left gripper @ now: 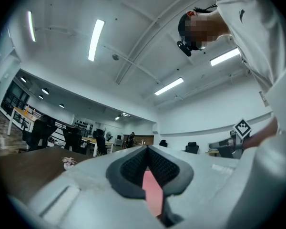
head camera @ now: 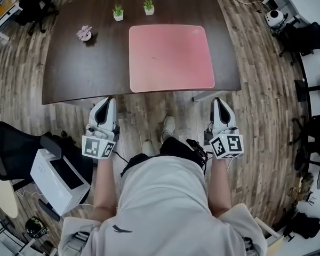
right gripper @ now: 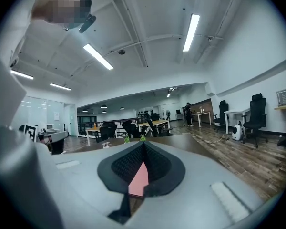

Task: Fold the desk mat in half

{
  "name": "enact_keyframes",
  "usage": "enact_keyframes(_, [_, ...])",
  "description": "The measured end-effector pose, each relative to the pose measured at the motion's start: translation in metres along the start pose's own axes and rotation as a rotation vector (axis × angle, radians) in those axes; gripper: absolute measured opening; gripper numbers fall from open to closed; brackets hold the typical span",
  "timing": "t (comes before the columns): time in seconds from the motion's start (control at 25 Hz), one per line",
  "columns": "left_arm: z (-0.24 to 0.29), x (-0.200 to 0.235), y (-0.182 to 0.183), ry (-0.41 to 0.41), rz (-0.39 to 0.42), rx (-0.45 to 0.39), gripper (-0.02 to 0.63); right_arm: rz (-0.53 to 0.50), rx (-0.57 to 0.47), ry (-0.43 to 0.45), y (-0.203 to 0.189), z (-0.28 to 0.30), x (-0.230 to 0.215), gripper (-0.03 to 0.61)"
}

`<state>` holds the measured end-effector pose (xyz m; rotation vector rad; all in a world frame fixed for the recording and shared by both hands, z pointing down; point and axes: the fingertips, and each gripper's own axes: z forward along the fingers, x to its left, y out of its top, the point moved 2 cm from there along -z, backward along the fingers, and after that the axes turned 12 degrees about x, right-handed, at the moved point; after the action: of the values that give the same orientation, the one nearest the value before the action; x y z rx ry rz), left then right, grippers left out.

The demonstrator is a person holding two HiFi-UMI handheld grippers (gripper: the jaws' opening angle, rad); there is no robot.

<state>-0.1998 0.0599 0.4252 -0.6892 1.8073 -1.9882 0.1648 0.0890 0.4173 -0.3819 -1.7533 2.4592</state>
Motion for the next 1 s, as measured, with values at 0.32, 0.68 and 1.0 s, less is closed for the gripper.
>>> enact_keyframes(0.32, [0.040,0.002,0.007,0.039,0.011,-0.014,0.005,0.000,-0.028,0.025,0.028,0.032,-0.038,0.002])
enact_keyframes(0.68, [0.070,0.003,0.013,0.076,0.019,-0.006,0.005,0.003,-0.023,0.066,0.042,0.062,-0.060,0.002])
enact_keyframes(1.0, [0.097,0.001,0.016,0.133,0.033,0.005,0.005,0.007,-0.031,0.090,0.055,0.083,-0.093,0.002])
